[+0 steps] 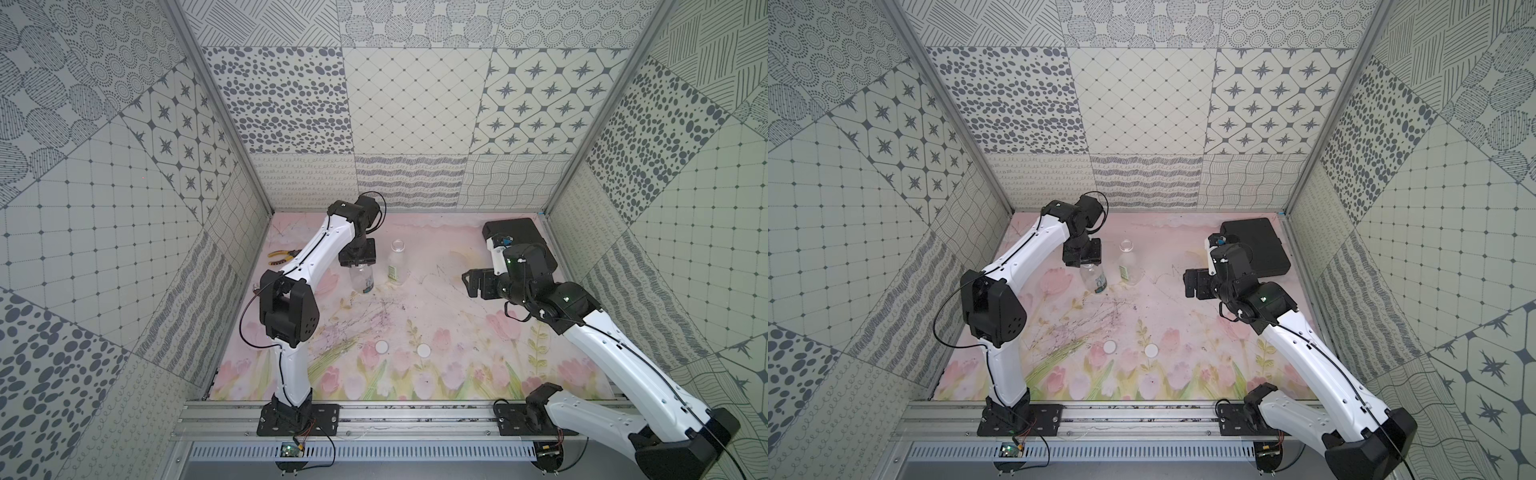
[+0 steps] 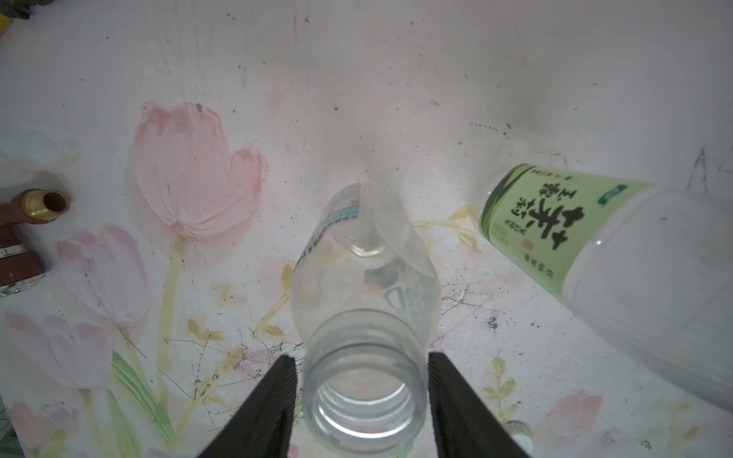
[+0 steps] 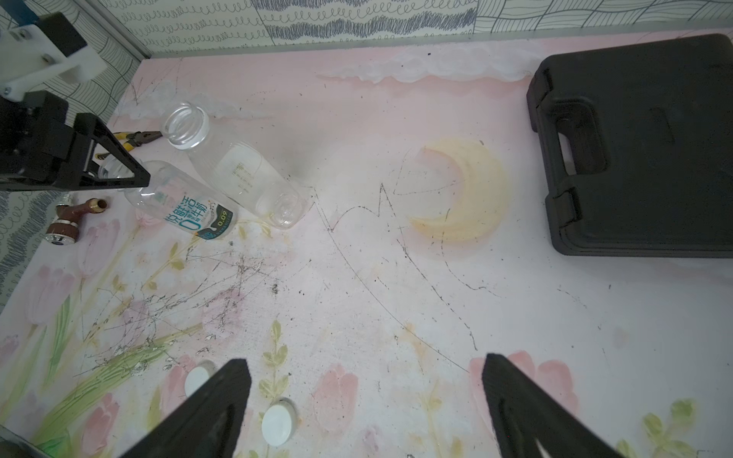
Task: Screw on the bottle caps
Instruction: Move the plastic bottle to the center of the board.
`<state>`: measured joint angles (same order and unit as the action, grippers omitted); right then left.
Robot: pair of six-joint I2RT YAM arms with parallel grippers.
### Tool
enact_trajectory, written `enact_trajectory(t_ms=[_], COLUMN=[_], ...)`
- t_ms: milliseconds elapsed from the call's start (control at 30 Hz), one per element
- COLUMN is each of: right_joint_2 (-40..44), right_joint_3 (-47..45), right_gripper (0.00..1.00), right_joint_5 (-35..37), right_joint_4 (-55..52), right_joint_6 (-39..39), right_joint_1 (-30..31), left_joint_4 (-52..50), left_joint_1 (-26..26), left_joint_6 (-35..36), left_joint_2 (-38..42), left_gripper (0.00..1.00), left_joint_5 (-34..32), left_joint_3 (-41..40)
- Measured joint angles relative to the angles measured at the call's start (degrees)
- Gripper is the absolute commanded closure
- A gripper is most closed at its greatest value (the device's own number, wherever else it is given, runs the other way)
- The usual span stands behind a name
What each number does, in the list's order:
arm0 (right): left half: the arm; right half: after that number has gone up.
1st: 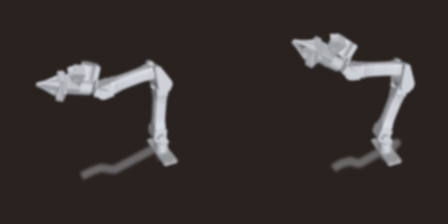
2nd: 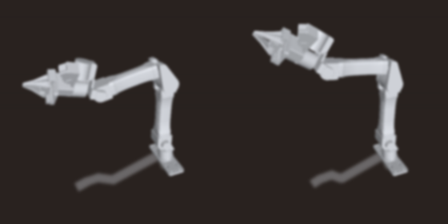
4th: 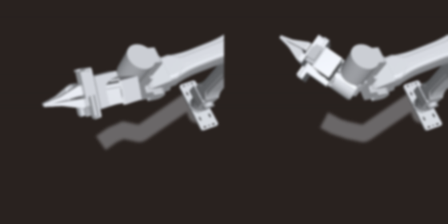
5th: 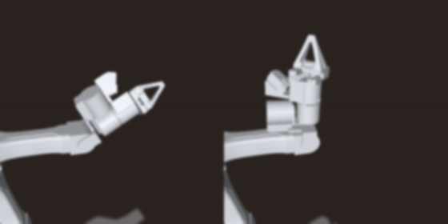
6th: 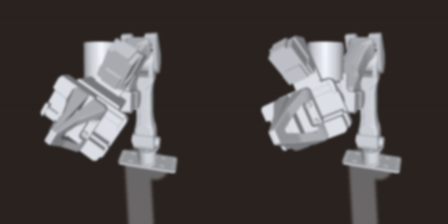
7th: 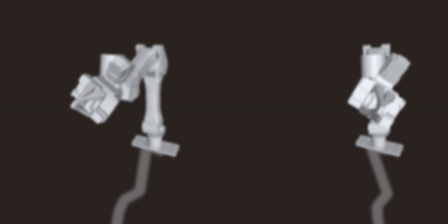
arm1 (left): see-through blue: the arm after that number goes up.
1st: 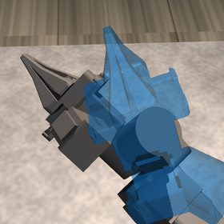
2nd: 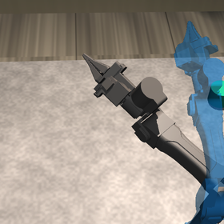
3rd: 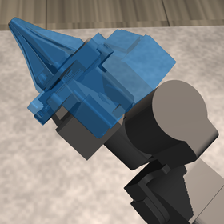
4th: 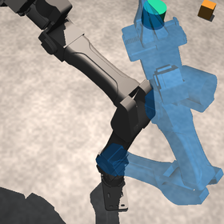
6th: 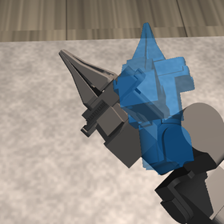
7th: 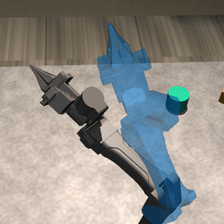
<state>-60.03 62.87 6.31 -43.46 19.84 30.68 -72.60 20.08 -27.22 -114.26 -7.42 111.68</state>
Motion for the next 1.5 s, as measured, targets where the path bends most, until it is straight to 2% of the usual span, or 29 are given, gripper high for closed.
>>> enact_trajectory(t_ms=[800, 1167, 1500], right_joint_2=[0.0, 0.0, 0.0], right_joint_3=[0.0, 0.0, 0.0], right_gripper=[0.03, 0.03, 0.03], right_joint_5=[0.0, 0.0, 0.0], right_joint_4=[0.0, 0.0, 0.0], right_joint_6=[-0.3, -0.3, -0.4], right_joint_1=[0.0, 0.0, 0.0], left_joint_4=[-0.1, -0.8, -1.1], left_joint_1=[-0.4, -0.1, 2.3], left_joint_6=[0.5, 1.1, 1.2], left_joint_2=[-1.1, -1.1, 4.0], left_gripper=[0.58, 0.60, 0.60], left_joint_5=[1.3, 0.5, -0.6], left_joint_3=[1.2, 1.9, -4.3])
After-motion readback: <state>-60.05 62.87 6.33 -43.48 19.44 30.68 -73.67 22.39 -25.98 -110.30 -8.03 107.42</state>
